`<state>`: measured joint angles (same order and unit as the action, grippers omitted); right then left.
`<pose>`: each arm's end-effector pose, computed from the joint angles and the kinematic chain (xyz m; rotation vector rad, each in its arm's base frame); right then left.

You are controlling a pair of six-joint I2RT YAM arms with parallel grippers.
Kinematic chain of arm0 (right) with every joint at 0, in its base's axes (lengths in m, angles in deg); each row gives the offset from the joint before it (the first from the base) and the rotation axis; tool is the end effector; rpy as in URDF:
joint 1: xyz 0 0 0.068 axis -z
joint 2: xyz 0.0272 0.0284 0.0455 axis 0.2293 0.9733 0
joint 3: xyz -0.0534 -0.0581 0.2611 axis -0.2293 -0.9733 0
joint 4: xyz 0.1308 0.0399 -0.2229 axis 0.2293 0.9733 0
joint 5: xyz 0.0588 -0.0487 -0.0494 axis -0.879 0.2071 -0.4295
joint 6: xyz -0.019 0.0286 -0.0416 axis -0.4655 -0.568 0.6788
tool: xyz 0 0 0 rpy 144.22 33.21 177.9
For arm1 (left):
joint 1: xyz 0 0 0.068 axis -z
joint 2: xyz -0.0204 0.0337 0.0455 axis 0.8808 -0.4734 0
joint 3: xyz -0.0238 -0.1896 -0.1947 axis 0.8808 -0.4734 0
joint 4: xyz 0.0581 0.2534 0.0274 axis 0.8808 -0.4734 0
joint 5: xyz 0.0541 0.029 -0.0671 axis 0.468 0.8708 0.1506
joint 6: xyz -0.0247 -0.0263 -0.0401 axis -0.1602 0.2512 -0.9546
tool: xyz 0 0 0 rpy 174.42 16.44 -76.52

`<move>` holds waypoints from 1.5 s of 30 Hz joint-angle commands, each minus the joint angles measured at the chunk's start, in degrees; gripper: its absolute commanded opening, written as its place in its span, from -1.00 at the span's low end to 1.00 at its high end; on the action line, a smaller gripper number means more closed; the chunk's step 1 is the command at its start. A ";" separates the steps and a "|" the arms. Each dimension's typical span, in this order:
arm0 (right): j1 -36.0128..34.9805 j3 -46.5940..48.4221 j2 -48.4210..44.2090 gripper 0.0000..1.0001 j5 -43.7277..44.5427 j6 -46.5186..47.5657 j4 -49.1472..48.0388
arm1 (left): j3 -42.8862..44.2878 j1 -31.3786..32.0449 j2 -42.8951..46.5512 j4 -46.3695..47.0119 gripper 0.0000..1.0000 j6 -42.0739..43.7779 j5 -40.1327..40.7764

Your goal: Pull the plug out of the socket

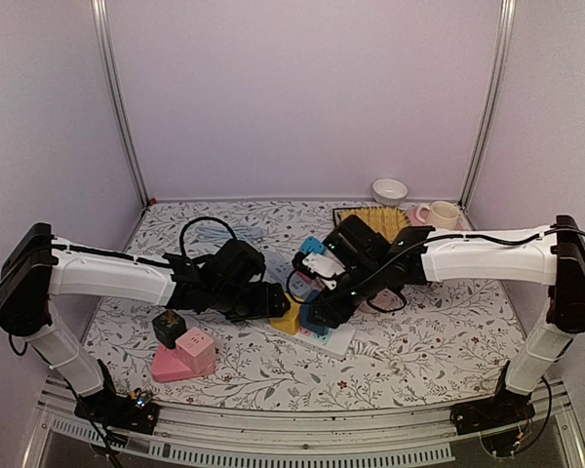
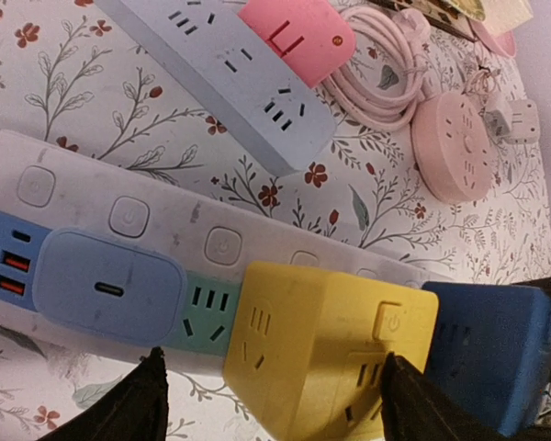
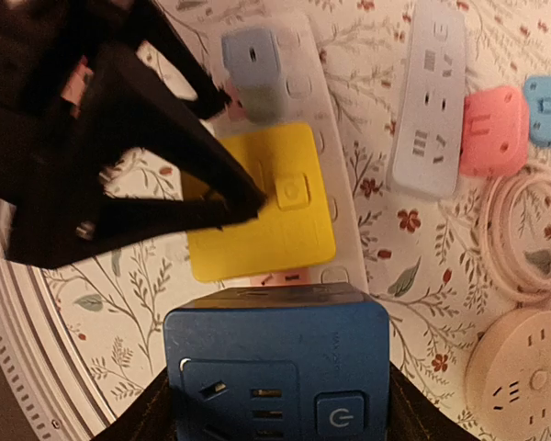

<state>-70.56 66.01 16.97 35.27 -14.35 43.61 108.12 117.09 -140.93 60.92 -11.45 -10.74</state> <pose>0.1920 0.3059 0.2237 -1.2809 2.3567 0.4880 0.1881 -0.2673 0.1764 0.0243 2.6312 -0.6500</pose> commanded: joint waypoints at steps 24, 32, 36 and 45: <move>23.26 -25.57 -25.58 -0.50 0.88 -26.95 -5.36 | 9.82 2.78 -6.52 -25.21 0.59 7.86 -0.57; 34.47 -35.30 -28.05 -0.49 -11.79 -31.59 -10.71 | 14.08 2.82 -6.35 -27.00 0.59 8.96 0.20; 39.69 -38.90 -27.88 -0.40 -17.67 -33.33 -13.50 | 15.16 2.77 -6.60 -27.53 0.59 9.11 0.67; 44.47 -39.44 -27.64 0.53 -17.56 -33.98 -13.60 | 15.89 2.73 -5.79 -28.14 0.59 9.47 1.79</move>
<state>-27.30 26.84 -10.37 17.94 -47.84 30.58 124.27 118.38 -145.44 38.89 -3.62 -9.10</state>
